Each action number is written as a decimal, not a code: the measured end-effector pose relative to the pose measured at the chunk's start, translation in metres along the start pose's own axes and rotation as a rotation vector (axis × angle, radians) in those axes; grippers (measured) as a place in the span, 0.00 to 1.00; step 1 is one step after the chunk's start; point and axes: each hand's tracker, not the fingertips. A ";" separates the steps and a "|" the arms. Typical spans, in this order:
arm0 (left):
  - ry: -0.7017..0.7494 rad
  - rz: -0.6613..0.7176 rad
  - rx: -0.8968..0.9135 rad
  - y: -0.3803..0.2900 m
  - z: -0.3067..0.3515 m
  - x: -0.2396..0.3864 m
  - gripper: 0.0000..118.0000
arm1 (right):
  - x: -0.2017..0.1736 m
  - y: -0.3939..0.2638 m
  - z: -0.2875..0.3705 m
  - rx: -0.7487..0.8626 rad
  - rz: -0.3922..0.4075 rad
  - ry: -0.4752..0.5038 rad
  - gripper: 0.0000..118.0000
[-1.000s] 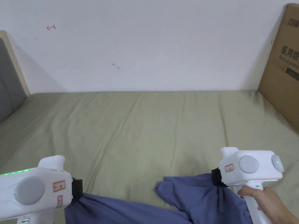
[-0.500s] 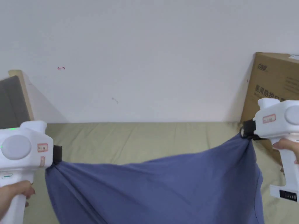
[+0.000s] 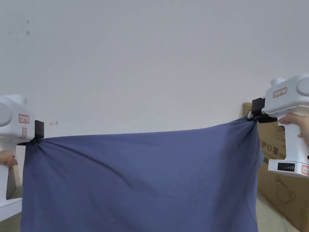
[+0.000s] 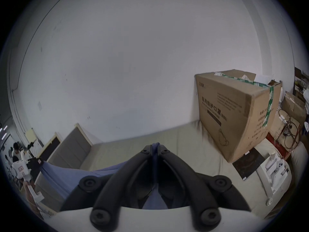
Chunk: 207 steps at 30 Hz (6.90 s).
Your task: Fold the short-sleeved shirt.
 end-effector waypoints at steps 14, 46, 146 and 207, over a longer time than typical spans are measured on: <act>0.052 0.038 0.180 0.126 -0.042 -0.008 0.04 | -0.064 0.123 -0.012 0.184 0.007 0.039 0.04; 0.055 0.114 -0.569 -0.328 -0.223 -0.036 0.04 | 0.096 -0.335 -0.192 -0.601 -0.126 -0.170 0.04; -0.030 0.045 -0.608 -0.409 0.065 -0.086 0.00 | 0.094 -0.444 0.096 -0.659 0.023 -0.135 0.06; -0.003 0.065 -0.697 -0.441 0.048 -0.091 0.05 | 0.097 -0.490 0.041 -0.747 0.192 -0.094 0.10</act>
